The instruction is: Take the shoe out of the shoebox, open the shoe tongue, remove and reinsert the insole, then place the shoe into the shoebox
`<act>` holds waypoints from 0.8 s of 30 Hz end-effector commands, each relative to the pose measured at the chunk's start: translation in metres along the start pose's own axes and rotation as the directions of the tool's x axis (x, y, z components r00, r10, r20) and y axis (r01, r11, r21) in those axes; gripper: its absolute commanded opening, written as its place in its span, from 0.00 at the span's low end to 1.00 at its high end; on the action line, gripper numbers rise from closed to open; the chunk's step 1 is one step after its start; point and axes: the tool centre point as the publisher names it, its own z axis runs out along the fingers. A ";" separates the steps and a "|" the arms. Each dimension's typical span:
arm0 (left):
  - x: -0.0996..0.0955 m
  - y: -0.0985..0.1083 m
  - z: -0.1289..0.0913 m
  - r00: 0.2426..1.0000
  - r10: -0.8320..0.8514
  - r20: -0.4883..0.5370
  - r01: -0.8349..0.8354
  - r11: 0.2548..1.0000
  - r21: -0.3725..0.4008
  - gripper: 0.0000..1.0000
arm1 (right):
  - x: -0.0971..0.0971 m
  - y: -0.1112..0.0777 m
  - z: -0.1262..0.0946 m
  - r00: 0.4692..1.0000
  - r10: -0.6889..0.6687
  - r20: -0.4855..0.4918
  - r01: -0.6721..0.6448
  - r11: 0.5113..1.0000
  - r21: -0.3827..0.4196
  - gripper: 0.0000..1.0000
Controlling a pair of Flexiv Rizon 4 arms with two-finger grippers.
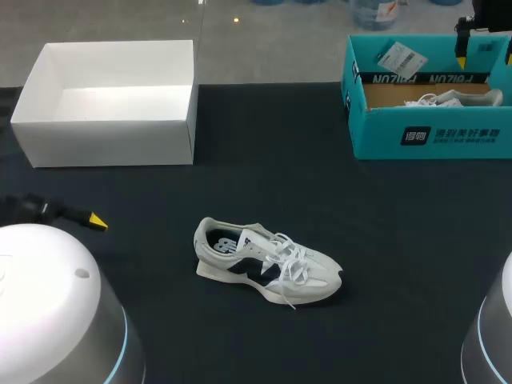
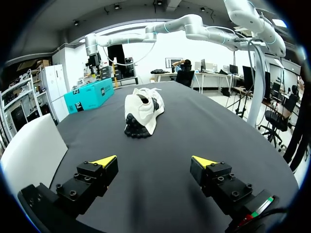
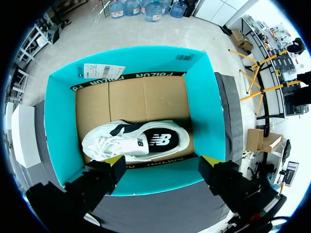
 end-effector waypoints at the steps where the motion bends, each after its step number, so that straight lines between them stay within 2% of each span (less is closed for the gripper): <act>1: -0.007 -0.001 0.018 1.000 0.003 0.005 -0.003 1.000 -0.001 1.00 | 0.000 -0.001 0.000 1.000 0.000 -0.001 0.000 1.000 -0.002 1.00; 2: -0.008 -0.002 0.021 1.000 -0.001 -0.004 0.001 1.000 0.023 1.00 | 0.000 -0.001 0.000 1.000 0.000 -0.001 0.000 1.000 -0.002 1.00; 3: -0.010 -0.003 0.027 1.000 0.004 0.010 -0.004 1.000 0.008 1.00 | 0.000 -0.001 0.000 1.000 0.000 -0.001 0.000 1.000 -0.002 1.00; 14: -0.020 -0.014 0.079 0.999 0.008 -0.049 -0.005 0.999 0.048 1.00 | 0.000 -0.001 0.000 1.000 0.000 -0.001 0.000 1.000 -0.002 1.00; 24: -0.029 -0.026 0.114 0.997 0.018 -0.070 -0.013 0.997 0.072 1.00 | 0.000 -0.001 0.000 1.000 0.000 -0.001 0.000 1.000 -0.002 1.00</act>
